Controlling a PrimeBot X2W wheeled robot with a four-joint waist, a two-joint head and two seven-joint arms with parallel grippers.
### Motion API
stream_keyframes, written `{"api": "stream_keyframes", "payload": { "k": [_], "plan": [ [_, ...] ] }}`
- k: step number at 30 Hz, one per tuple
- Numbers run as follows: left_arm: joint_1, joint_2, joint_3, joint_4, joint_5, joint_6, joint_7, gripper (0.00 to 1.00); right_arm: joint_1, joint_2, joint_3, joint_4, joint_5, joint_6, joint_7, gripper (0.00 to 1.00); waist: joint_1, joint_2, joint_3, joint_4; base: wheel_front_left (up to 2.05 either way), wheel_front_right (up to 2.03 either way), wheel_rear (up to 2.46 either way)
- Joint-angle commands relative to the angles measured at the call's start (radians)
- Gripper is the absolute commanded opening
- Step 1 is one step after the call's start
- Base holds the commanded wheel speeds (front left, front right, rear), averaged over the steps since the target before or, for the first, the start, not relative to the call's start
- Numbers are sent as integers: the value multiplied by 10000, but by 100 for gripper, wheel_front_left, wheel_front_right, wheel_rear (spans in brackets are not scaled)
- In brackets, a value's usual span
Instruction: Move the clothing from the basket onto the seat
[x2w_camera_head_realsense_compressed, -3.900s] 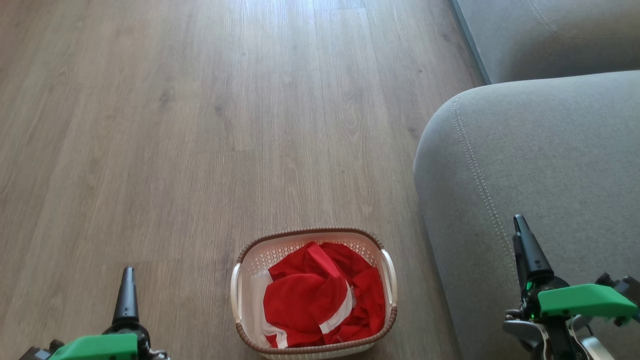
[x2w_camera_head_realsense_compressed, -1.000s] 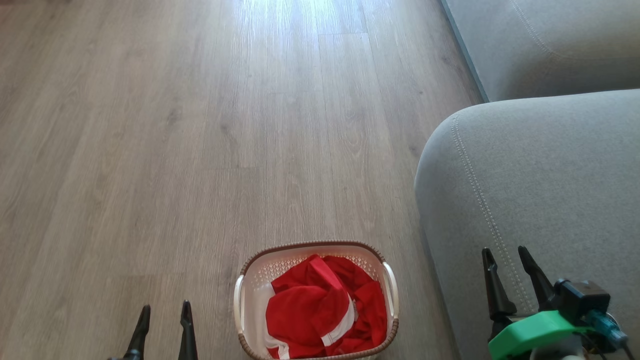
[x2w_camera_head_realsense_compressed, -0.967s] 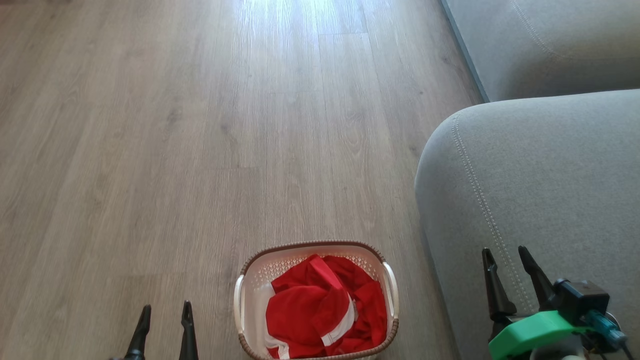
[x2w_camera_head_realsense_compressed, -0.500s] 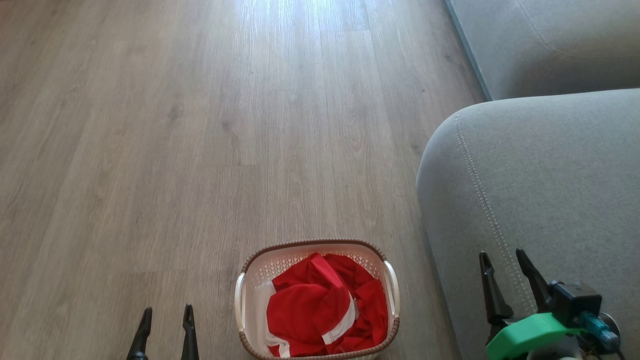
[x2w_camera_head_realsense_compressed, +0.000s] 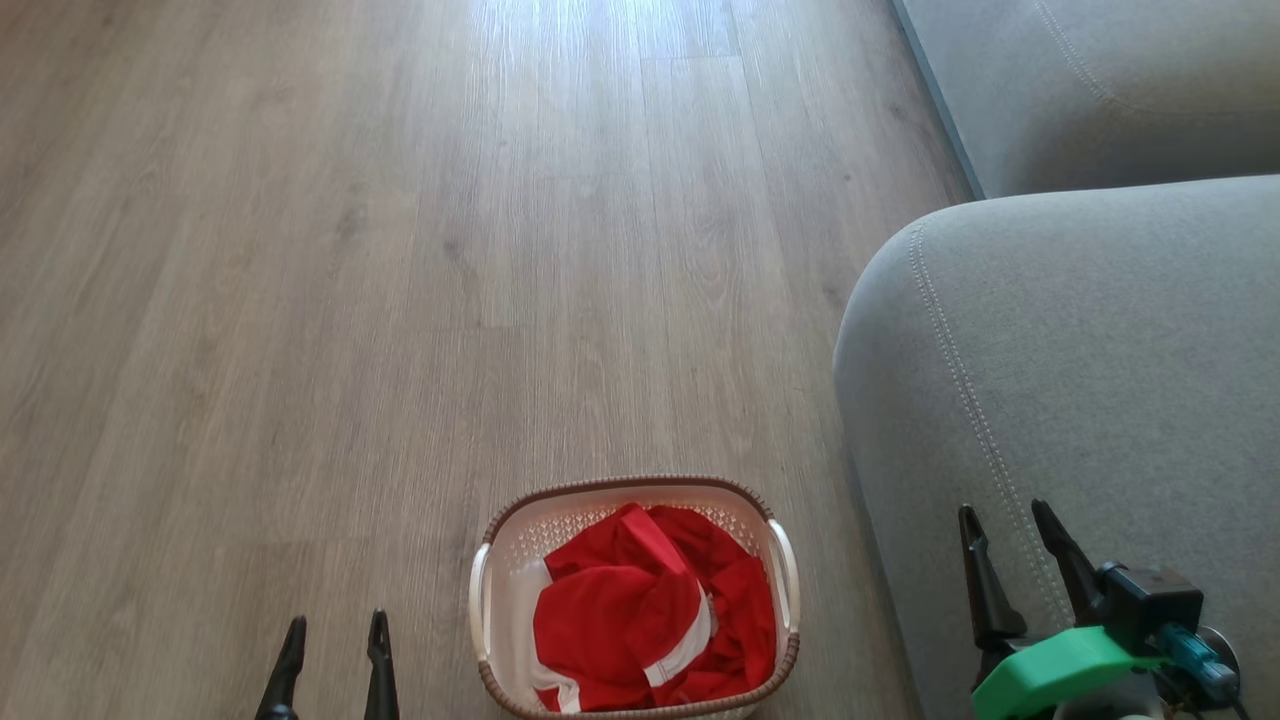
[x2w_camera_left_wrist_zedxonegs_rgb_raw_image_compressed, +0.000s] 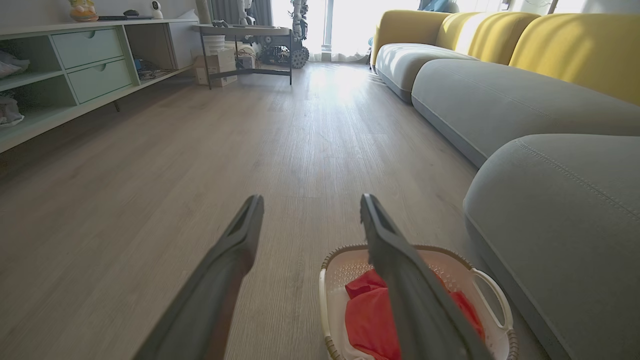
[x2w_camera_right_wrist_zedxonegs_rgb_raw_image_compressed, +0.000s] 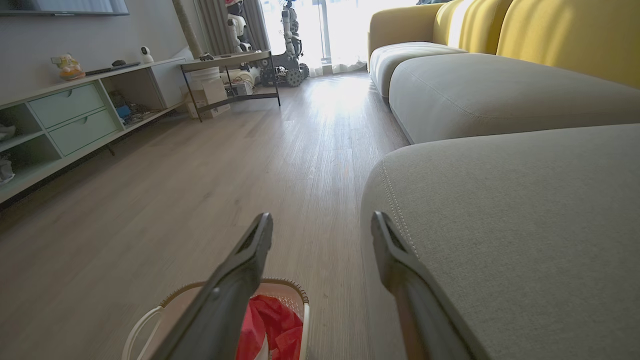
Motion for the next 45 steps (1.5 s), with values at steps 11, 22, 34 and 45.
{"api": "stream_keyframes", "payload": {
  "k": [11,22,34,45],
  "plan": [
    [-383,97,216,-201,-56,78,-124,100,-333,-37,172,-312,-33,-2,-136,100,0,0,161,20,0,0,0],
    [-897,102,-133,189,105,-124,-124,100,-492,-37,71,-527,-57,-2,-136,100,0,0,788,-69,0,0,0],
    [-3302,108,-1079,1795,604,-516,-123,100,-1987,-37,-62,-1571,-81,-2,-136,100,0,0,3639,-881,0,0,0],
    [-5989,98,-2447,4159,592,-930,-123,100,-3300,-37,-483,-2919,47,-2,-136,100,0,0,5933,-1624,0,0,0]
  ]
}}
